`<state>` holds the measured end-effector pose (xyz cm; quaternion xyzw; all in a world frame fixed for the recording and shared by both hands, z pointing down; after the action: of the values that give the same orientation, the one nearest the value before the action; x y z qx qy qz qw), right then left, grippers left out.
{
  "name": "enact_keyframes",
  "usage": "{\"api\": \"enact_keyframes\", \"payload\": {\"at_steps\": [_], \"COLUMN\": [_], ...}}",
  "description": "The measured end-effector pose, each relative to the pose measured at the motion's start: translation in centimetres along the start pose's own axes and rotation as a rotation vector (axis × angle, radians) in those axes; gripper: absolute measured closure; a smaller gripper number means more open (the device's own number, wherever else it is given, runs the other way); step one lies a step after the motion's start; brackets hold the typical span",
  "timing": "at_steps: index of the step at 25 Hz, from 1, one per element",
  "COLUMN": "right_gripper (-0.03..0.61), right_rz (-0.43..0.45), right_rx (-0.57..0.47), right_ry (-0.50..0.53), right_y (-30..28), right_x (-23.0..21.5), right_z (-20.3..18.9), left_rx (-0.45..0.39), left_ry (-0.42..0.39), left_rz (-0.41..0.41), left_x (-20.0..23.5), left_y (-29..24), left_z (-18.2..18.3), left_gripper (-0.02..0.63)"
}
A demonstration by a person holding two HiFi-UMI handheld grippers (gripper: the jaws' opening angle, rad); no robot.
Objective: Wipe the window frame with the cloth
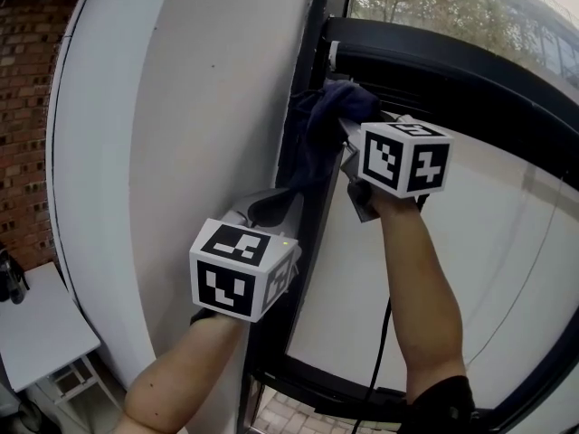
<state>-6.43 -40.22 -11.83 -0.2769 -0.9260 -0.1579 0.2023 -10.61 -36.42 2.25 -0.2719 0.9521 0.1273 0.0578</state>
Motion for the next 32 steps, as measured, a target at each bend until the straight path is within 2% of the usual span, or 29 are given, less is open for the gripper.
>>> {"api": "enact_keyframes", "payload": {"at_steps": [13,17,25,32], "right_gripper": [0.529,0.529,0.529,0.529], "right_rz": [-0.017,0.004,-0.027,-0.051], "right_rx": [-0.021,-0.037,-0.085,-0.104], "right_ry": [-0.017,-0.039,0.031,-0.019], "right_y": [-0.2,0.3,1.1,0.1], "right_x": [-0.9,-0.4,0.6,-0.4], "right_z": [2.0,2.0,5.2,6.6], "left_rx": [-0.046,-0.030,-0.008,-0.013], "left_ry": [-0.026,-0.022,-0.003,-0.014], "left_rz": [-0.012,-0.018,-0.028,0.013], "left_x": [-0.2,-0.5,-0.9,0.0], "left_y": [-0.5,-1.0,-0.8,0.2], "left_z": [3.2,2.6,1.6,2.0], "left_gripper": [0.620,0.620,0.620,0.620]}}
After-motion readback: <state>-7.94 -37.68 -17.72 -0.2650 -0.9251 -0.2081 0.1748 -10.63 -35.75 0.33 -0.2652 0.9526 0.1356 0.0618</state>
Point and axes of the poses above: the fingertips, and each gripper's own axes: y backward along the fingers, x to its left, z out of its top, the point moved 1 cm from there along y, backward along the fingers, and after that the axes turned 11 degrees about x, right-handed, at the moved point
